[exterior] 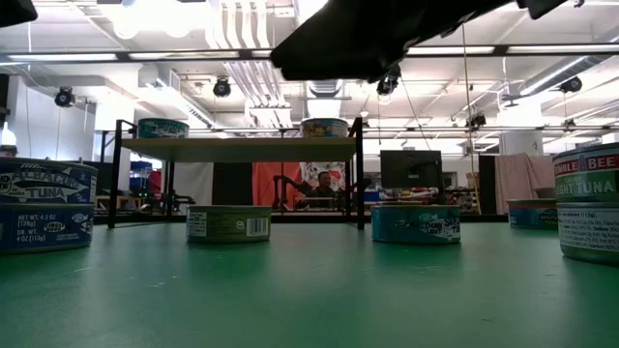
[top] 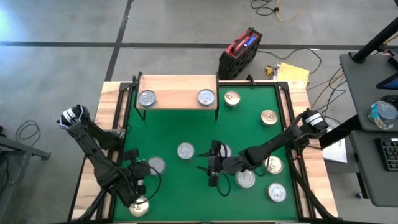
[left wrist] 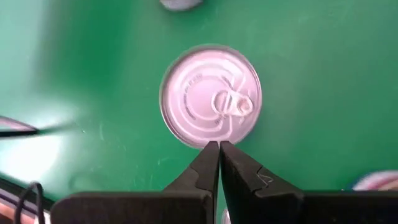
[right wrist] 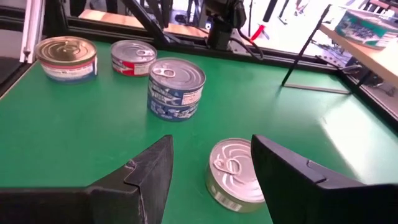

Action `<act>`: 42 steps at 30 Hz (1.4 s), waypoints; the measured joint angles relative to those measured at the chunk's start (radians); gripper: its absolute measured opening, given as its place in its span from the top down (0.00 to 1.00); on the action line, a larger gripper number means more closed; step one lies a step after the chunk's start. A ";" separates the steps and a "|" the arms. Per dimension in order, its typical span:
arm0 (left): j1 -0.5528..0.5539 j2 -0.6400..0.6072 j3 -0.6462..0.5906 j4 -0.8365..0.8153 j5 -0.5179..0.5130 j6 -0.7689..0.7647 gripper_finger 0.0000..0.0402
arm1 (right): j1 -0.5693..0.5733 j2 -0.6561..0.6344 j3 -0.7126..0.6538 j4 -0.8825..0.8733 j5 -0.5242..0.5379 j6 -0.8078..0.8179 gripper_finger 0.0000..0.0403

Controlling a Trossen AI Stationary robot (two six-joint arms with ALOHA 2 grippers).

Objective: Stack canned seafood by type on shelf
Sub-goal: Put the middle left dark blue tuna can on the shelf

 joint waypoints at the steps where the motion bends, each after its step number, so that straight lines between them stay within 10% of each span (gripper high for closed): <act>1: -0.003 0.002 0.000 -0.002 -0.015 0.004 1.00 | 0.000 0.015 0.013 0.000 0.001 0.000 0.49; 42: -0.013 0.005 -0.280 0.372 -0.139 0.051 1.00 | -0.011 0.153 0.191 -0.092 0.004 0.032 0.49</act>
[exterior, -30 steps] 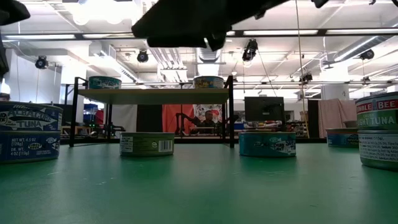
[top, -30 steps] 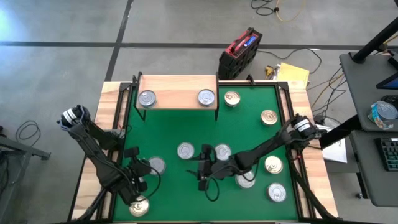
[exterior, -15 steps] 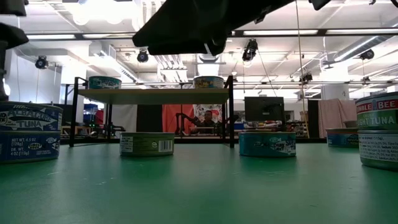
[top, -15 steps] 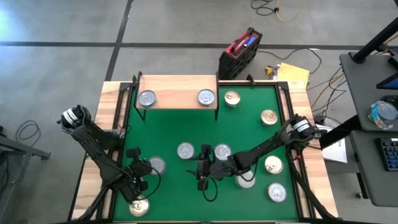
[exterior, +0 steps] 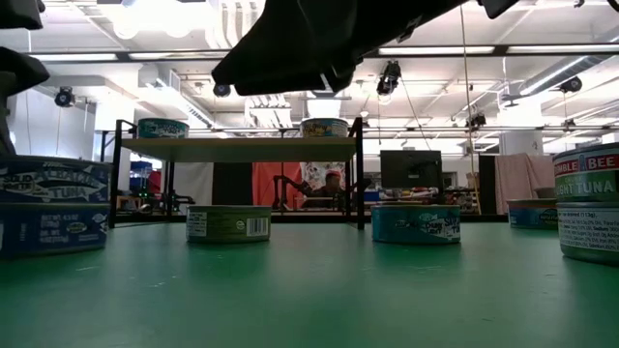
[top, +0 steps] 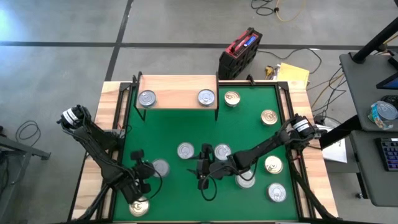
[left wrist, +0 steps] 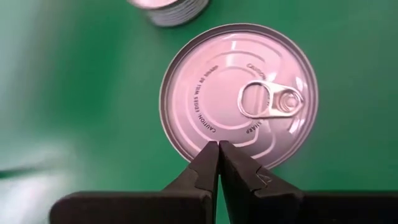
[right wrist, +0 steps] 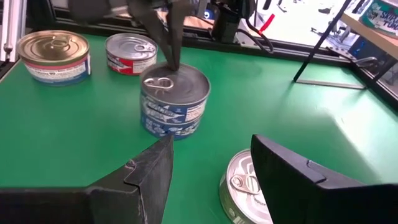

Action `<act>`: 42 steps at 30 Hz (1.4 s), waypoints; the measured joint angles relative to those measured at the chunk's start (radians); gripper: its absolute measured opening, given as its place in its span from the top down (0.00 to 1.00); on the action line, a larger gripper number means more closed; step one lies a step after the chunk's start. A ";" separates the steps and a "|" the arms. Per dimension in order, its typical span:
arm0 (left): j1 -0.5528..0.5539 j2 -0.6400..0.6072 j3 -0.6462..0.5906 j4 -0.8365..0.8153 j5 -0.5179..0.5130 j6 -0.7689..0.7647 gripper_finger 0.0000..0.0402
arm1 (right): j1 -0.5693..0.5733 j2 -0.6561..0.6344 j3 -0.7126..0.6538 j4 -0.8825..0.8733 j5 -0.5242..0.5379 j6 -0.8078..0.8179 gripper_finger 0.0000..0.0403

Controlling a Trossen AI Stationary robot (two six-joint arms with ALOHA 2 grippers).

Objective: Stack canned seafood by type on shelf
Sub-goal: Put the middle left dark blue tuna can on the shelf

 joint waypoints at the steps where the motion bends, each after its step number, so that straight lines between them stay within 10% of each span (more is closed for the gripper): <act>1: 0.000 0.000 0.000 0.018 -0.006 0.014 1.00 | 0.000 0.000 0.000 -0.005 0.000 0.000 0.49; 21: 0.031 0.002 0.007 0.276 -0.055 0.237 1.00 | -0.005 -0.001 0.000 -0.049 -0.003 0.108 0.49; 30: 0.012 0.002 0.005 0.229 0.018 0.131 1.00 | -0.085 0.053 0.005 0.097 -0.258 0.245 0.49; 42: -0.006 -0.002 -0.035 0.280 0.003 0.077 1.00 | -0.126 0.216 0.313 -0.173 -0.284 0.336 0.49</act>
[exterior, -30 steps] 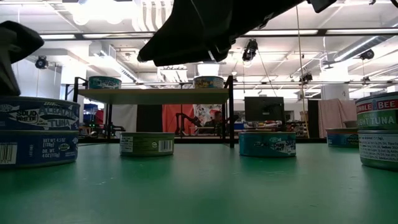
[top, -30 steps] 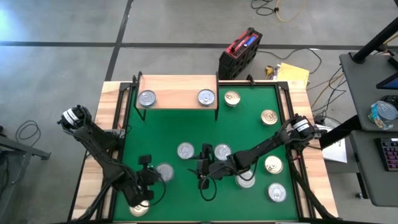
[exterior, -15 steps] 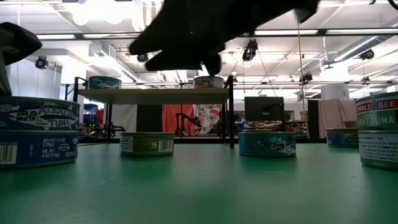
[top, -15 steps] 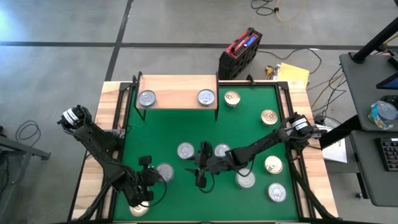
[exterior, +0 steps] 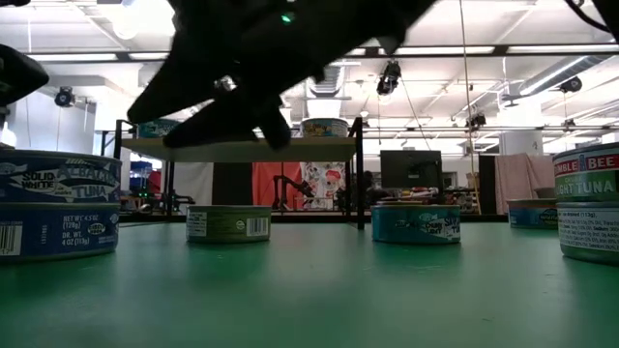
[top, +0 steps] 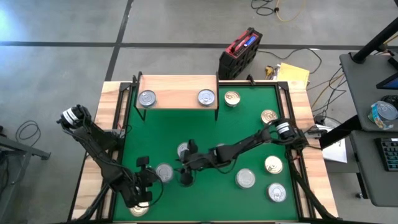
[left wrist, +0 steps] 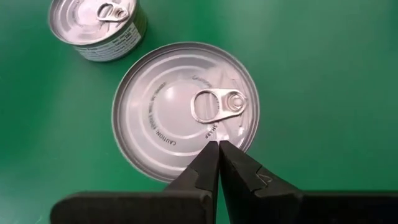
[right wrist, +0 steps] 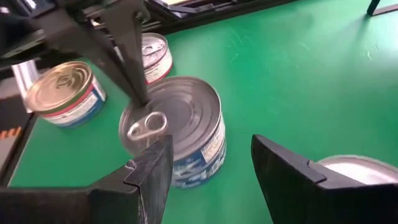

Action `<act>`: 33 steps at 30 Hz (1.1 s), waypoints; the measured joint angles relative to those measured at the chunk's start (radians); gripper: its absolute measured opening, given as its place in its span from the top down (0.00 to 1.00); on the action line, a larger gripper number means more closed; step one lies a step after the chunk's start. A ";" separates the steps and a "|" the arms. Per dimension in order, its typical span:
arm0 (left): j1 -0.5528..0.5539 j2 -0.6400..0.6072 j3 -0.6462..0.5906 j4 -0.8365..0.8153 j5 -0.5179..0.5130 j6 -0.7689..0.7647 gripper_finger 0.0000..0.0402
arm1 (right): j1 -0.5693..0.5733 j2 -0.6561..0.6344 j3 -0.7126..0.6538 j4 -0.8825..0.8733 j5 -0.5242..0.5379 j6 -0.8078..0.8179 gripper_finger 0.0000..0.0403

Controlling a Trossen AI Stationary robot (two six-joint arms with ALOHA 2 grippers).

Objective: Stack canned seafood by type on shelf
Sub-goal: Put the middle left dark blue tuna can on the shelf

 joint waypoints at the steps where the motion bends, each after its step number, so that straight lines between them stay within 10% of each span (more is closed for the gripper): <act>1: -0.002 -0.001 -0.009 0.023 -0.002 -0.001 1.00 | -0.002 0.012 0.029 -0.031 0.000 -0.003 0.49; 33: -0.026 0.005 -0.066 0.162 -0.046 0.029 1.00 | -0.036 0.061 0.148 -0.131 -0.182 0.089 0.23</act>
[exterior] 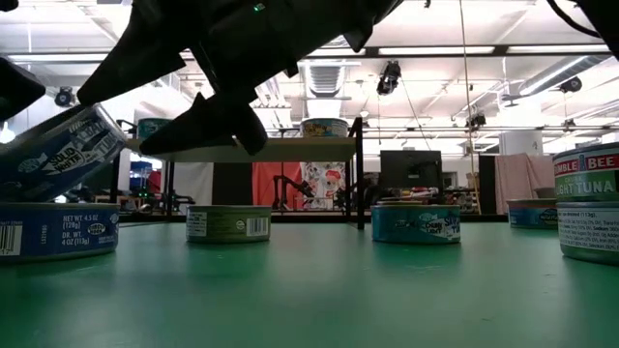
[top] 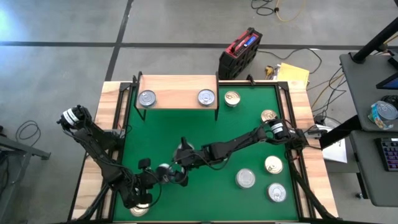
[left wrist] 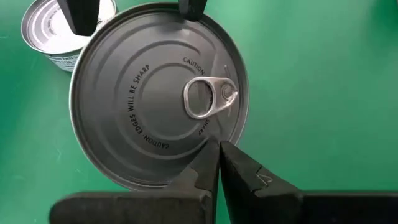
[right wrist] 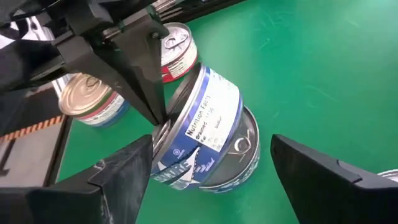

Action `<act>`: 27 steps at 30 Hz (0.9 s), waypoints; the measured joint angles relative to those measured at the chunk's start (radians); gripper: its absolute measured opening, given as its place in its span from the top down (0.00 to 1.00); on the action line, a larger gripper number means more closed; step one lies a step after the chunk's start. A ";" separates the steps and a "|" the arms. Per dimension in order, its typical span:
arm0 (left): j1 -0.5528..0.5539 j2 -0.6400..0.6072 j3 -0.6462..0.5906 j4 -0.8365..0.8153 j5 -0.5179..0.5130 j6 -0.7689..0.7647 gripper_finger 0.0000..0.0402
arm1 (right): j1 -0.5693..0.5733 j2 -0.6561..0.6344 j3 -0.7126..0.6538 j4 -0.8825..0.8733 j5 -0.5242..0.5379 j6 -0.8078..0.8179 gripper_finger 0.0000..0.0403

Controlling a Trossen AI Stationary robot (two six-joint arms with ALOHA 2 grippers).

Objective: Stack canned seafood by type on shelf
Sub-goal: Put the middle left dark blue tuna can on the shelf

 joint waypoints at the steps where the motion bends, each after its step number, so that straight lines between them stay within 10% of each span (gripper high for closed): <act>1: 0.000 0.000 0.000 0.001 -0.001 0.000 1.00 | 0.000 0.000 0.000 0.000 -0.001 0.014 0.23; 27: 0.000 -0.001 0.000 0.036 -0.037 0.000 1.00 | -0.006 0.000 -0.001 0.037 -0.034 0.043 0.15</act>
